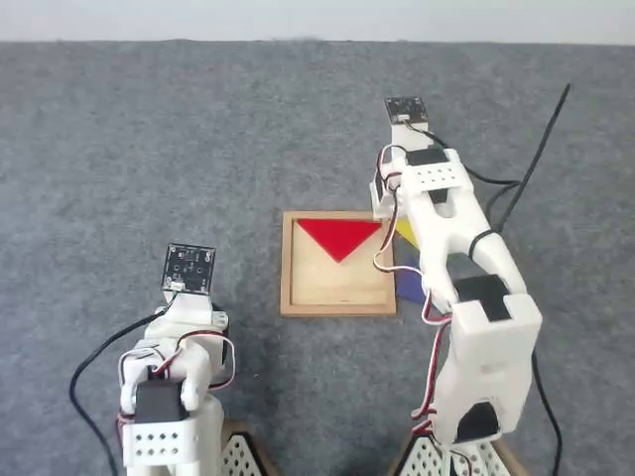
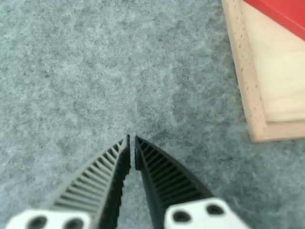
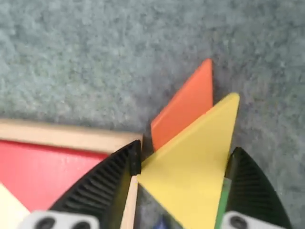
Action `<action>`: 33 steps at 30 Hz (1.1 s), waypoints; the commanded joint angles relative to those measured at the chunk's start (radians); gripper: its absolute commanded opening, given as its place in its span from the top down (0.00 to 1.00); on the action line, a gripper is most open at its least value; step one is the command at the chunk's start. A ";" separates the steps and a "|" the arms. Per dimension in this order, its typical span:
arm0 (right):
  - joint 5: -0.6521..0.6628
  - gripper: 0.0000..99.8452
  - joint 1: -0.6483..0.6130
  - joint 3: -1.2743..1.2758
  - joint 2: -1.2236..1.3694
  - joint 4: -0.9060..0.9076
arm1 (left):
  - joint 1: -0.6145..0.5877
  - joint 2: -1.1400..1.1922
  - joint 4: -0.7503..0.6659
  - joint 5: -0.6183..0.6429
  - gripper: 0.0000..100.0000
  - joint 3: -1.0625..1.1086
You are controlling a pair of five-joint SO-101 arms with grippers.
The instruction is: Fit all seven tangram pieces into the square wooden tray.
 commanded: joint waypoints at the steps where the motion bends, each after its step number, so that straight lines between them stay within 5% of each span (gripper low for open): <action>1: -0.006 0.72 0.019 0.092 -0.133 -0.027 | 0.006 -0.017 0.003 -0.002 0.98 -0.010; 7: 0.081 0.72 0.010 0.224 -0.219 -0.081 | 0.006 -0.017 0.003 -0.002 0.98 -0.010; 22: -0.002 0.78 -0.177 0.233 -0.306 0.064 | 0.006 -0.017 0.003 -0.002 0.98 -0.010; 33: 0.081 0.78 -0.232 0.376 -0.561 0.076 | 0.006 -0.017 0.003 -0.002 0.98 -0.010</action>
